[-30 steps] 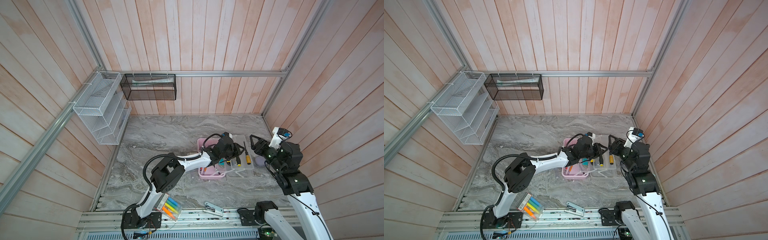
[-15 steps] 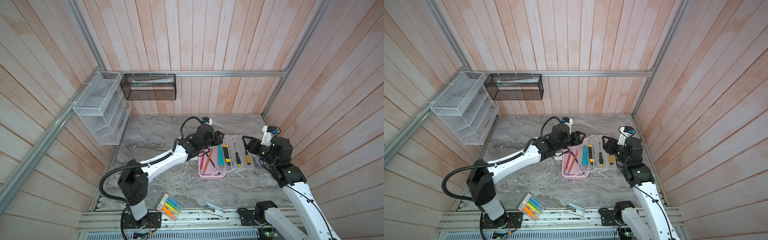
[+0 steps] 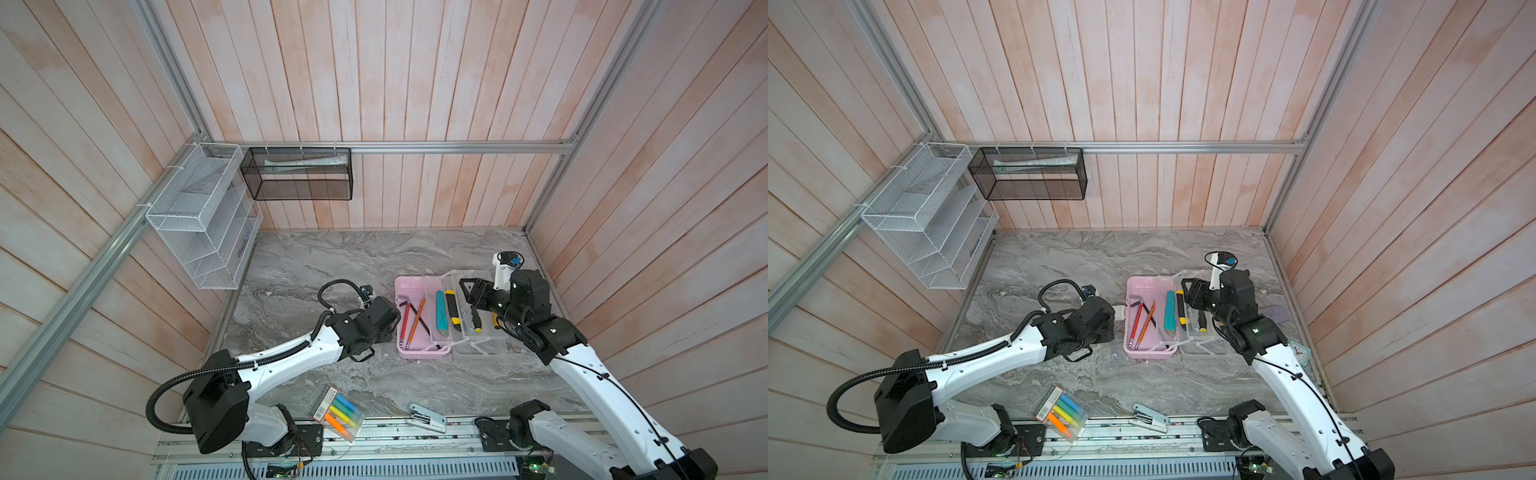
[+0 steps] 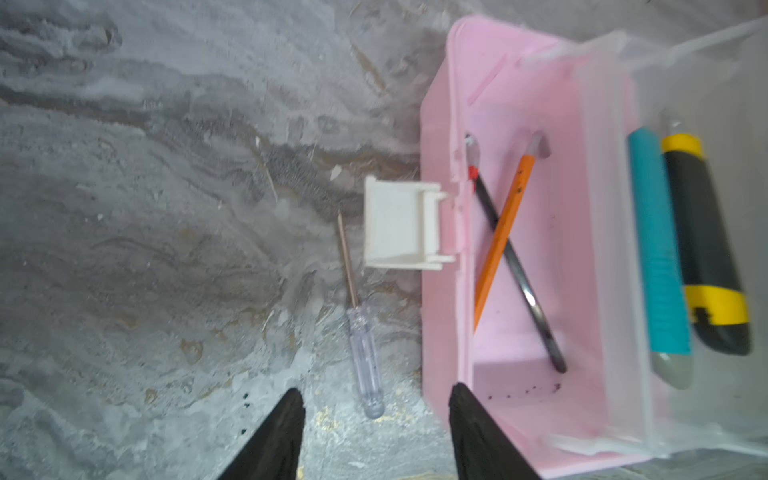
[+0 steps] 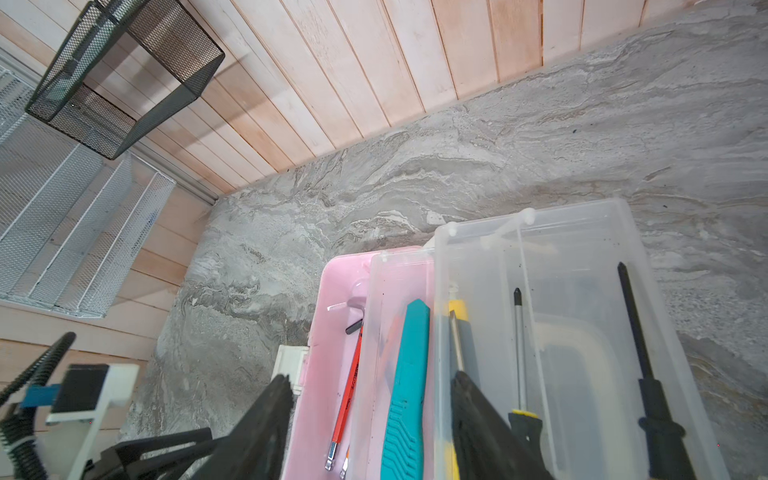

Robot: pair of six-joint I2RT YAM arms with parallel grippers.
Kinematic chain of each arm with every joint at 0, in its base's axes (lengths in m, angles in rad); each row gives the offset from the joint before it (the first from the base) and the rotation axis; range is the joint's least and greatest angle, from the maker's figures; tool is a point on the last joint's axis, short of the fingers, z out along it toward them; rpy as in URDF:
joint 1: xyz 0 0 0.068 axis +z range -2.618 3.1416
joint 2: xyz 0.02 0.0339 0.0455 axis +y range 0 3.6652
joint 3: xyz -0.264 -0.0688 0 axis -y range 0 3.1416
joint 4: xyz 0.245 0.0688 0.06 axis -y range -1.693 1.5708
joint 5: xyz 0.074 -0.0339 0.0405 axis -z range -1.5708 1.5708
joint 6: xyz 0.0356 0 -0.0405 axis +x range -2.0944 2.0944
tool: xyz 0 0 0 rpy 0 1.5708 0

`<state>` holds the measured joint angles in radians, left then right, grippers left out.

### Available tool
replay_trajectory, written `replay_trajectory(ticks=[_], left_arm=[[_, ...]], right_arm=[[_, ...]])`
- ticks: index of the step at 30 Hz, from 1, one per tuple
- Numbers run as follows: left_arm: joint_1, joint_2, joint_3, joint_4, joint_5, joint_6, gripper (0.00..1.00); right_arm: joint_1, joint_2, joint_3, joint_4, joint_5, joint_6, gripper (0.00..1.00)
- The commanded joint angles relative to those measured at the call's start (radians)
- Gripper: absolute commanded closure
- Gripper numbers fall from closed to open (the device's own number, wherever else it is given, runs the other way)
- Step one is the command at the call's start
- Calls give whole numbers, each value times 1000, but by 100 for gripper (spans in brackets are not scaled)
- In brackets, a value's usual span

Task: Pack the tool kit
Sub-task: 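Withdraw the left gripper and reach down to the clear-handled screwdriver on the table, then grasp the clear-handled screwdriver with the left gripper and lift it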

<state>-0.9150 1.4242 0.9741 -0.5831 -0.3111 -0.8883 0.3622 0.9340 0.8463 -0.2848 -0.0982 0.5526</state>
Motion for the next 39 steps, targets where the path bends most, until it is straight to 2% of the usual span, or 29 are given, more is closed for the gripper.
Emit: replay_trajectory(ticks=[1, 17, 29, 39], left_arm=[[-5, 22, -40, 18, 3, -70, 43], [3, 217, -53, 167, 78, -61, 59], [13, 286, -42, 165, 44, -61, 66], [19, 324, -39, 174, 43, -50, 68]], right_arm=[[7, -15, 2, 17, 26, -11, 40], [7, -33, -39, 38, 24, -5, 41], [7, -34, -55, 54, 24, 0, 41], [7, -37, -75, 64, 22, 9, 41]])
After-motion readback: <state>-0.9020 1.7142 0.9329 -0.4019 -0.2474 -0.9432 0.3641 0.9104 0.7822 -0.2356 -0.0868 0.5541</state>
